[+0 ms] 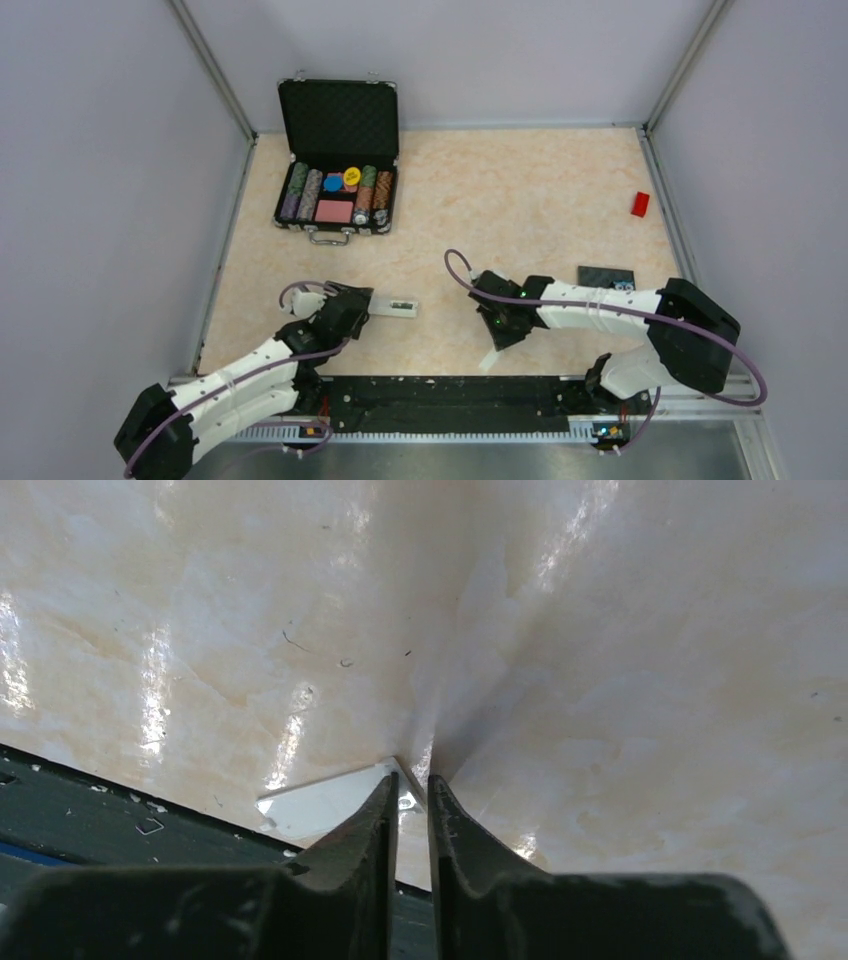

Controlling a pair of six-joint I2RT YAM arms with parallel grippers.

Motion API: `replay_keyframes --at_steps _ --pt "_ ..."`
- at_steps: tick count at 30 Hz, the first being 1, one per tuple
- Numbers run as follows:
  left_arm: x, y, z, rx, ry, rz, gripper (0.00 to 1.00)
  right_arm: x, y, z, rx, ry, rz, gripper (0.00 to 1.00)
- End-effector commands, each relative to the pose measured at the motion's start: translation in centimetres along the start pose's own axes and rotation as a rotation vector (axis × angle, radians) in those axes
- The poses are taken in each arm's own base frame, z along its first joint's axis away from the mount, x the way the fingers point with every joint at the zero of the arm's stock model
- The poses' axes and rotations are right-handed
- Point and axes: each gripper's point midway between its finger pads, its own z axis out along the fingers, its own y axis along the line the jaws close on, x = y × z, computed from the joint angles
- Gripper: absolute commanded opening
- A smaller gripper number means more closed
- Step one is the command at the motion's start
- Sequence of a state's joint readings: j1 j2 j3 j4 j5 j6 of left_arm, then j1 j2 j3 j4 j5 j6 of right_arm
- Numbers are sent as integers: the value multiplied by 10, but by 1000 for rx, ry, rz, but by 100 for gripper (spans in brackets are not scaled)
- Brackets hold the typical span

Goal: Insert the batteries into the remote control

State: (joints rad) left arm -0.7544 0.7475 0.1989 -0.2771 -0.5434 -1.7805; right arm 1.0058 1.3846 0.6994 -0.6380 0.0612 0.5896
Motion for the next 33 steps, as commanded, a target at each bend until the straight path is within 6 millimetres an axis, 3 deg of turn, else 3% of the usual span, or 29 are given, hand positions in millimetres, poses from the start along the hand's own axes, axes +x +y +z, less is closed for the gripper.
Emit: replay_keyframes --at_steps 1,4,13,19,25,33 --pt "-16 25 -12 -157 -55 7 71 -8 -1 10 20 -15 -33 13" --pt "-20 31 -18 -217 -65 26 72 -10 -2 12 29 -18 -29 0" --pt "-31 39 -40 -299 -66 115 75 -35 5 9 45 -107 100 0" --pt "-33 26 -50 -195 -24 129 73 -60 14 -7 10 -208 191 0" --pt "-27 -21 -58 44 21 262 67 -84 13 -17 -5 -269 295 0" --pt "20 -97 -77 442 180 516 66 -101 17 -29 -66 -321 452 0"
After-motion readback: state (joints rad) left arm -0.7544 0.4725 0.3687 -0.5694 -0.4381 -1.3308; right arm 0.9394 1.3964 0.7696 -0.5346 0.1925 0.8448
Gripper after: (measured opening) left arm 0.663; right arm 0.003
